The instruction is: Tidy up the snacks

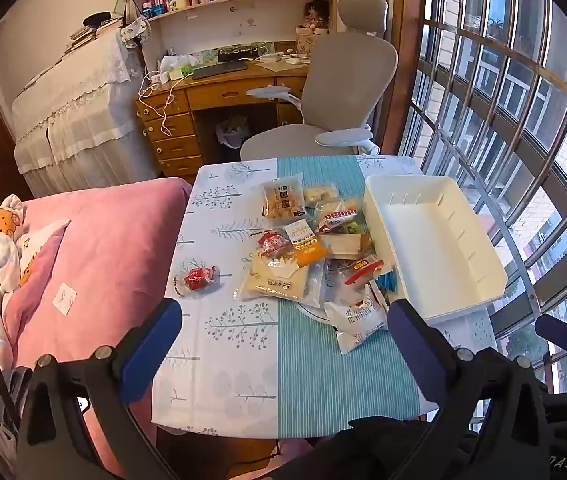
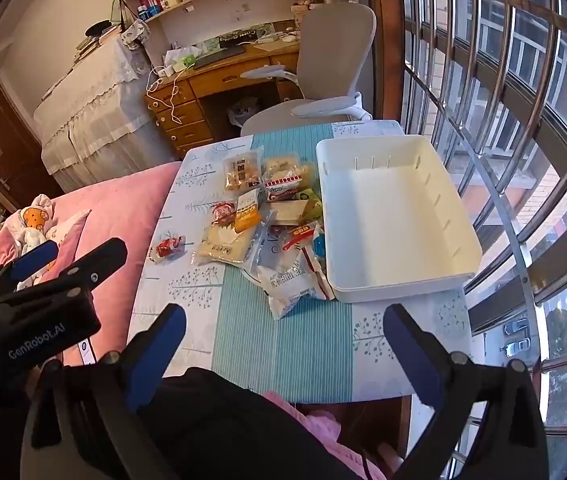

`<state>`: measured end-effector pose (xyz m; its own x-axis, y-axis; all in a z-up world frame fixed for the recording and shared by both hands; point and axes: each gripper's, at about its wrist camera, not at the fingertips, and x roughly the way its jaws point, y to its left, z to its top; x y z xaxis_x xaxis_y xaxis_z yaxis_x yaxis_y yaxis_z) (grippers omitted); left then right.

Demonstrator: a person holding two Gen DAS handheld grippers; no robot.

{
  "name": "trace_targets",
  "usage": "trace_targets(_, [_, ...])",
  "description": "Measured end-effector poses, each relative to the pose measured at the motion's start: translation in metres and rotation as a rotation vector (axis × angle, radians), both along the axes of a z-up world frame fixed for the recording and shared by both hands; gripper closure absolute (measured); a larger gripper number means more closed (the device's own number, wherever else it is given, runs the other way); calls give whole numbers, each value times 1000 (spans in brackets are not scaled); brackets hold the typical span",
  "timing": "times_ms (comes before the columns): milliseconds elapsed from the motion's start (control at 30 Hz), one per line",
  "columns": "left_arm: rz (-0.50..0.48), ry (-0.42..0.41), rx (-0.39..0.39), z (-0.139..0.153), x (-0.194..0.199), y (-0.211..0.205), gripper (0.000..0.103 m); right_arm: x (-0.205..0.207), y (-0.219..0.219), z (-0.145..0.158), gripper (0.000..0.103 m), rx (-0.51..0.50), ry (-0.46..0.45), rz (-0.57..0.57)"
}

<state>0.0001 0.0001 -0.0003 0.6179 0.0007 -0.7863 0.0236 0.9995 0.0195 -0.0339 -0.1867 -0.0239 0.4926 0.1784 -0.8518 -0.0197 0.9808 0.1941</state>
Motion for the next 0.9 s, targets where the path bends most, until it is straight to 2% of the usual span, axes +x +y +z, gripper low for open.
trace_targets(133, [1,-1,18,0,0,-1,1,0,0,0,3,-1,-4,0])
trace_targets(500, [7,5,5,-6,-1,-1,2,6,-1,2,3,5,9,-2])
trace_targets(900, [48,30,15,-7,12,-2,2,17,-6,-13,3,11,24,14])
